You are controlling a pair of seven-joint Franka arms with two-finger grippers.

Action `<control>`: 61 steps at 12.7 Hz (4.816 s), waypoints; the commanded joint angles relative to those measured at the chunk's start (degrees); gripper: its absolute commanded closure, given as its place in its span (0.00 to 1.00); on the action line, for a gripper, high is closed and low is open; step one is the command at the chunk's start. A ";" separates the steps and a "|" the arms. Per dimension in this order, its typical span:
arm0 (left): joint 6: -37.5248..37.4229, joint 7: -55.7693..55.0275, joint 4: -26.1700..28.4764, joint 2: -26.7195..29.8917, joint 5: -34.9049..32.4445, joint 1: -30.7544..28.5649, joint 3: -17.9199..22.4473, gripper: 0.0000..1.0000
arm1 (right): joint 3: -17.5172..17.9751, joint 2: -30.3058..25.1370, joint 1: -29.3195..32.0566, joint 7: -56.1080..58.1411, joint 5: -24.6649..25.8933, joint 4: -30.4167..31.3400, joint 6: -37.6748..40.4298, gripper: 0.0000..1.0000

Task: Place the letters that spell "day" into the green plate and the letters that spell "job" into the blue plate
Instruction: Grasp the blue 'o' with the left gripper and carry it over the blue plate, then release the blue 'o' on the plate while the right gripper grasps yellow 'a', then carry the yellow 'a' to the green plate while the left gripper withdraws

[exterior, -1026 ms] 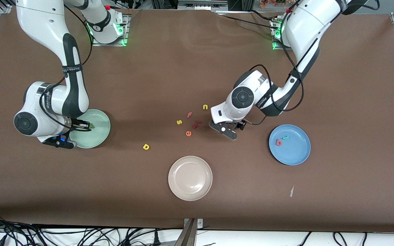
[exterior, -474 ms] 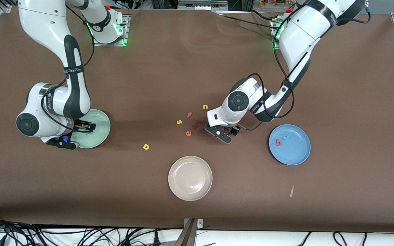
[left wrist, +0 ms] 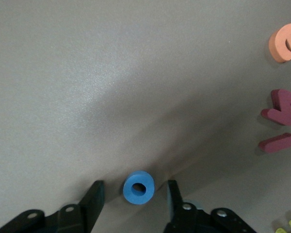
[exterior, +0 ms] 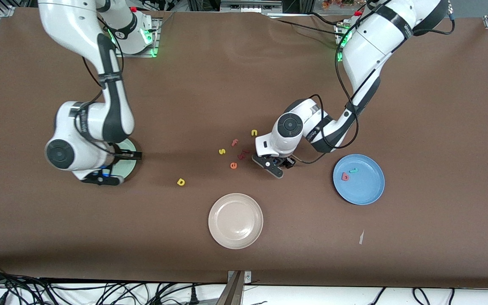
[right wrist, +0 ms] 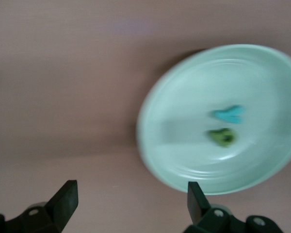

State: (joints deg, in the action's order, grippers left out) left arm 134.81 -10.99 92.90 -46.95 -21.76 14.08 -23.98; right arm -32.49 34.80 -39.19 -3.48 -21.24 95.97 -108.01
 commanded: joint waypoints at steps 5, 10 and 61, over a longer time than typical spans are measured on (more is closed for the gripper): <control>-2.43 0.00 -1.41 1.50 -1.27 -0.63 0.08 0.91 | 0.58 4.91 -5.89 -6.80 -10.30 -5.17 -4.74 0.00; -16.83 13.40 -1.58 9.15 3.20 -6.68 -0.63 0.91 | 2.78 7.90 -5.46 -5.84 -9.79 -8.42 -7.92 0.00; -41.47 6.20 2.11 50.55 20.00 -13.29 19.24 0.00 | 4.98 19.86 -3.35 -9.35 -11.28 -17.74 -15.21 0.51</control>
State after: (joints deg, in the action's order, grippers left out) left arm 91.42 0.66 90.90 0.27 -3.18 -0.60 -5.96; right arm -27.73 53.85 -42.93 -13.07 -30.65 78.83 -123.07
